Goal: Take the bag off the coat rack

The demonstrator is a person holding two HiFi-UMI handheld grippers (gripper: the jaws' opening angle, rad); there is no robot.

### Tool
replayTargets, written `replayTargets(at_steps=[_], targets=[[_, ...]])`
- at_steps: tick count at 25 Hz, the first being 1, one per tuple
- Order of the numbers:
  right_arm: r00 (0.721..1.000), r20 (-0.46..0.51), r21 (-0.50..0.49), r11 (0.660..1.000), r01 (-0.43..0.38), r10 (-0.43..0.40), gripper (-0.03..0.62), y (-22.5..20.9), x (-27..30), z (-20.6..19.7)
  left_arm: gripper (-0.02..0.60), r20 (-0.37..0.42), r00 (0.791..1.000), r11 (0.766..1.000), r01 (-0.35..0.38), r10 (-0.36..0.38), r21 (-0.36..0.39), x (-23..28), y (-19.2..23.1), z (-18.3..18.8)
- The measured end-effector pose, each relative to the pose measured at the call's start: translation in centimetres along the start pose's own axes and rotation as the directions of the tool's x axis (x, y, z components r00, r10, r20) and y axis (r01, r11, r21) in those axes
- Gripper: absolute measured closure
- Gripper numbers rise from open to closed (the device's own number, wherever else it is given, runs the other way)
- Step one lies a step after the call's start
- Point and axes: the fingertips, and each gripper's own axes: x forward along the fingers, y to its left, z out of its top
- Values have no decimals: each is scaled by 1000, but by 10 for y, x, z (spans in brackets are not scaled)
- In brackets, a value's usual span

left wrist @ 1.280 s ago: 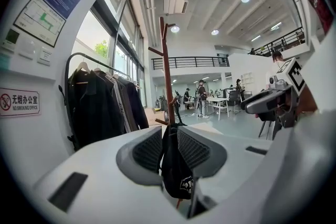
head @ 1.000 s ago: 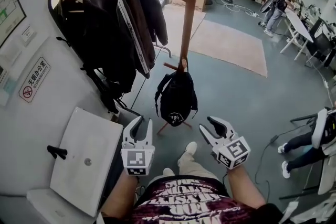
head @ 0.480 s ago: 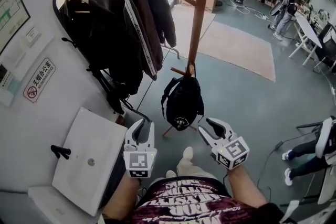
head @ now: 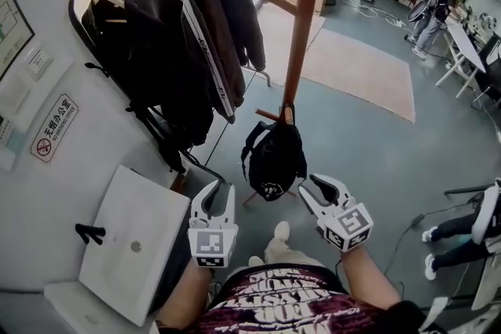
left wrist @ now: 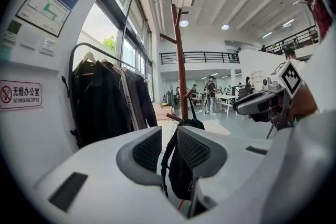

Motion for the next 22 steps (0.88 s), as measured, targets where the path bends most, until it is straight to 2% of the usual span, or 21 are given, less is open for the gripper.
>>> replayTargets(at_steps=[22], targets=[[999,-26,7,1000,-31,31,442,-57,59,11,499,-19,999,999,42,-42,-7,91,3,13]])
